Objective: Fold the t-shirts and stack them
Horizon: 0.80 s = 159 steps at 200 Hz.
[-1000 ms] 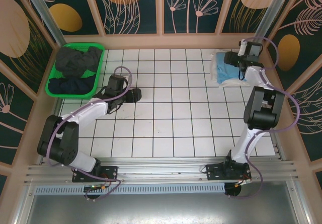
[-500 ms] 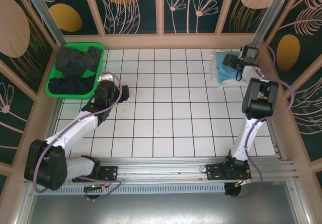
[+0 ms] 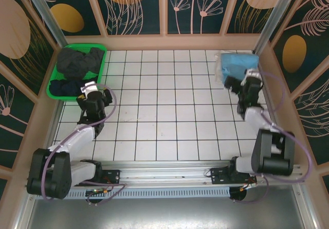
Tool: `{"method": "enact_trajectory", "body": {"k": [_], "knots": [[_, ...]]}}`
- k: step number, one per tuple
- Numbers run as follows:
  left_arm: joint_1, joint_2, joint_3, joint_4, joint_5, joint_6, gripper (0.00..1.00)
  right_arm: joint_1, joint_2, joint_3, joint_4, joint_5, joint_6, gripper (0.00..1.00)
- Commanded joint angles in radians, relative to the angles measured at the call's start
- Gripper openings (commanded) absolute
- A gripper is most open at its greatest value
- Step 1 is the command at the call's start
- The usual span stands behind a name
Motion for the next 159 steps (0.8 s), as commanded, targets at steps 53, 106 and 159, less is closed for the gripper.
{"method": "enact_trajectory", "body": {"k": [53, 106, 159], "knots": [[0.128, 0.249, -0.11, 0.58, 0.332, 0.127, 0.99, 0.104, 0.071, -0.365, 0.686, 0.022, -0.076, 0.99], [0.167, 0.29, -0.145, 0.682, 0.462, 0.134, 0.99, 0.07, 0.251, -0.433, 0.993, 0.084, -0.053, 0.99], [0.166, 0.323, -0.242, 0.887, 0.495, 0.146, 0.99, 0.076, 0.259, -0.417, 0.976, 0.145, -0.039, 0.99]]}}
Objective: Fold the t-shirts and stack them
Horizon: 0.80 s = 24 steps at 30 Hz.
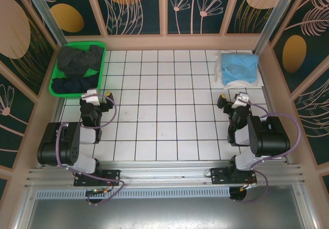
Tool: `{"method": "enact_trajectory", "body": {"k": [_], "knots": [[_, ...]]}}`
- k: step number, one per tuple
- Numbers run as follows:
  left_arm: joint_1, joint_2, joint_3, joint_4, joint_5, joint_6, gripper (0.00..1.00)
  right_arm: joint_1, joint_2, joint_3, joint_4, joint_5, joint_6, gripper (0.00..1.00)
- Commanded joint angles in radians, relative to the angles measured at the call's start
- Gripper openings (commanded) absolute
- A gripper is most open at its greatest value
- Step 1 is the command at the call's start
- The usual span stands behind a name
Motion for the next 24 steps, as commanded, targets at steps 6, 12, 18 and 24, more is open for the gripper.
{"method": "enact_trajectory", "body": {"k": [6, 12, 18, 24], "knots": [[0.002, 0.009, -0.01, 0.117, 0.043, 0.026, 0.99, 0.009, 0.003, 0.019, 0.065, 0.064, 0.016, 0.99], [0.002, 0.008, -0.009, 0.113, 0.042, 0.023, 0.99, 0.011, 0.003, 0.019, 0.062, 0.065, 0.014, 0.99], [0.002, 0.009, -0.009, 0.111, 0.041, 0.023, 0.99, 0.009, 0.004, 0.023, 0.058, 0.064, 0.015, 0.99], [0.002, 0.009, -0.009, 0.112, 0.042, 0.022, 0.99, 0.009, 0.004, 0.02, 0.066, 0.063, 0.014, 0.99]]}}
